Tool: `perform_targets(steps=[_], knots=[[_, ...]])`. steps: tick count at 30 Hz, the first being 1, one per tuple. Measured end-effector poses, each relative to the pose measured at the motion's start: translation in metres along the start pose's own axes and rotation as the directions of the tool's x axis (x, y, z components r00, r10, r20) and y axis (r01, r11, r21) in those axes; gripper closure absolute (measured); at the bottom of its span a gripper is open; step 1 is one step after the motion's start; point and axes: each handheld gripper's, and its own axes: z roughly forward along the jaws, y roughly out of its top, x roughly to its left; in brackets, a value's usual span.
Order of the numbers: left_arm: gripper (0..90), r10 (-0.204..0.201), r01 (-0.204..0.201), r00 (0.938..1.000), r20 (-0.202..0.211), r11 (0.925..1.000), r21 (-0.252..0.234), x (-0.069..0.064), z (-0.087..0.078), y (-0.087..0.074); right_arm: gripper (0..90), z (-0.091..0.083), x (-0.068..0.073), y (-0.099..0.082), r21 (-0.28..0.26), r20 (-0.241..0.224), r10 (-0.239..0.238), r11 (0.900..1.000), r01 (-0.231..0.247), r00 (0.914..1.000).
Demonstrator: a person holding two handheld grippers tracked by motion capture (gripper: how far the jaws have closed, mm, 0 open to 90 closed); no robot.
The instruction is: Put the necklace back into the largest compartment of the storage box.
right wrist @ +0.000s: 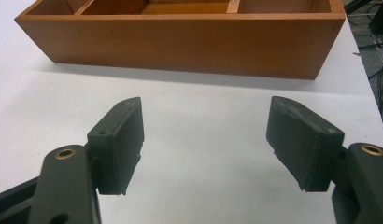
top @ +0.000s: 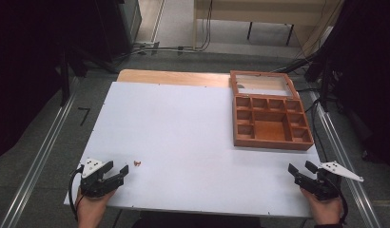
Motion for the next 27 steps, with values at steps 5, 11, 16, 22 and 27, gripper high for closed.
perform_targets(steps=[5,11,16,22,27], knots=[[37.1,-0.008,0.008,0.9999,0.009,1.0000,0.001,-0.001,0.001,0.000,25.1,0.002,0.000,0.000,0.011,-0.002,-0.006,0.9999,0.006,1.0000],[37.0,-0.006,0.006,0.9999,0.011,1.0000,0.005,-0.003,0.004,0.001,25.0,0.002,0.000,0.000,0.014,-0.002,-0.009,0.9999,0.009,1.0000],[38.3,-0.009,0.009,0.9998,0.018,0.9999,0.006,-0.005,0.006,0.003,25.0,0.003,0.001,0.000,0.015,-0.004,-0.018,0.9997,0.018,0.9998],[39.2,-0.003,0.003,0.9996,0.028,0.9999,0.010,-0.007,0.010,0.006,25.0,0.004,0.002,0.000,0.020,-0.008,-0.018,0.9996,0.018,0.9998],[39.7,-0.003,0.003,0.9995,0.032,0.9999,0.017,-0.009,0.014,0.007,24.9,0.004,0.002,0.000,0.023,-0.010,-0.018,0.9996,0.018,0.9998]])
